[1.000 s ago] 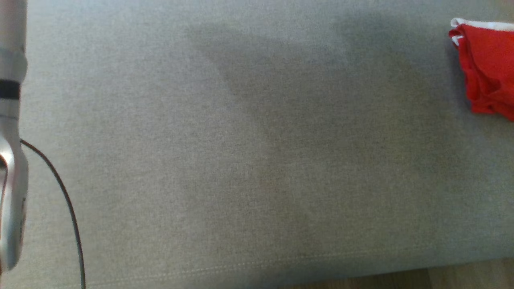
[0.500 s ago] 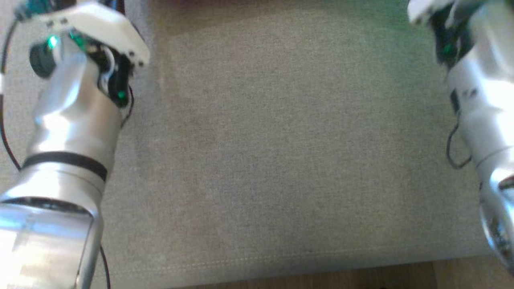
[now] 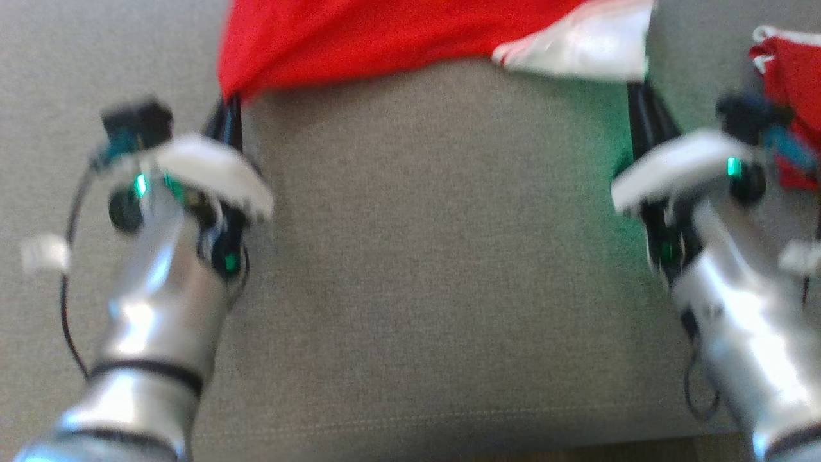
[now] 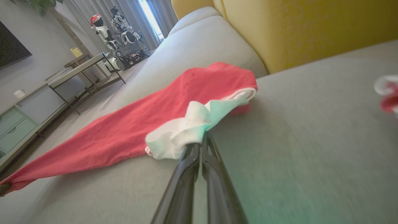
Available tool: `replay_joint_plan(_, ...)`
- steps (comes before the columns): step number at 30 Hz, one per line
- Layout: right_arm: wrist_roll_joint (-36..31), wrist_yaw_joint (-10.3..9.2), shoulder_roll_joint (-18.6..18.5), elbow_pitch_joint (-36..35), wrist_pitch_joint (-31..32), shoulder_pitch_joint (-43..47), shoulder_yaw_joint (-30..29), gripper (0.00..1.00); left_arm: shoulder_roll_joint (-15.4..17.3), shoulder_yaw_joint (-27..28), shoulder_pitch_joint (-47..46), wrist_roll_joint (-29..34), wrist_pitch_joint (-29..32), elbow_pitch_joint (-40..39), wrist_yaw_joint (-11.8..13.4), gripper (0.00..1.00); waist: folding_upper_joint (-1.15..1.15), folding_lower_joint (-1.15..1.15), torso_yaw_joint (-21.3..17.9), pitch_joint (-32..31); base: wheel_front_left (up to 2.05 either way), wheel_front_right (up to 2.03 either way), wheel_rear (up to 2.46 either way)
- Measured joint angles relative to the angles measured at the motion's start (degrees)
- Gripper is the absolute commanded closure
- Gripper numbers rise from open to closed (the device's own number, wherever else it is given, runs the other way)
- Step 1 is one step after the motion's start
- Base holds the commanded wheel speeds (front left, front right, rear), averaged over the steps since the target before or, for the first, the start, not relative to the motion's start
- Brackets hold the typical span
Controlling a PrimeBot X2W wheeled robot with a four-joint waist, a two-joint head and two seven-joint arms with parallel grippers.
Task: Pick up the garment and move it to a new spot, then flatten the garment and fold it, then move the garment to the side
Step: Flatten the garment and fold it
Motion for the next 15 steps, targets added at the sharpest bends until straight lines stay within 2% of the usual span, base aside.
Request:
replay_joint_plan(5,2.4,0.00,-1.7,-10.7,-0.7,15.7,-2.3,1.00,1.1,1.8,15.1,2.8,0.0,-9.8,0.1,1.00,0.00,0.00,0.3,-4.6,0.00,0.00,0.00)
replay_joint_plan(10,1.5,0.00,-1.9,-23.6,-1.0,32.5,-10.3,1.00,3.0,2.4,27.6,5.2,0.0,-19.0,1.1,1.00,0.00,0.00,0.4,-9.3,0.00,0.00,0.00)
replay_joint_plan(13,-1.4,0.00,0.7,-32.1,1.8,43.7,-16.0,1.00,4.3,2.6,34.6,5.4,0.0,-25.2,2.4,1.00,0.00,0.00,0.2,-11.8,0.00,0.00,0.00)
replay_joint_plan(15,-3.9,0.00,3.8,-38.1,5.6,50.4,-18.9,1.00,5.2,2.6,39.3,5.4,0.2,-29.4,3.6,1.00,0.00,0.00,0.0,-13.1,0.00,0.00,0.00)
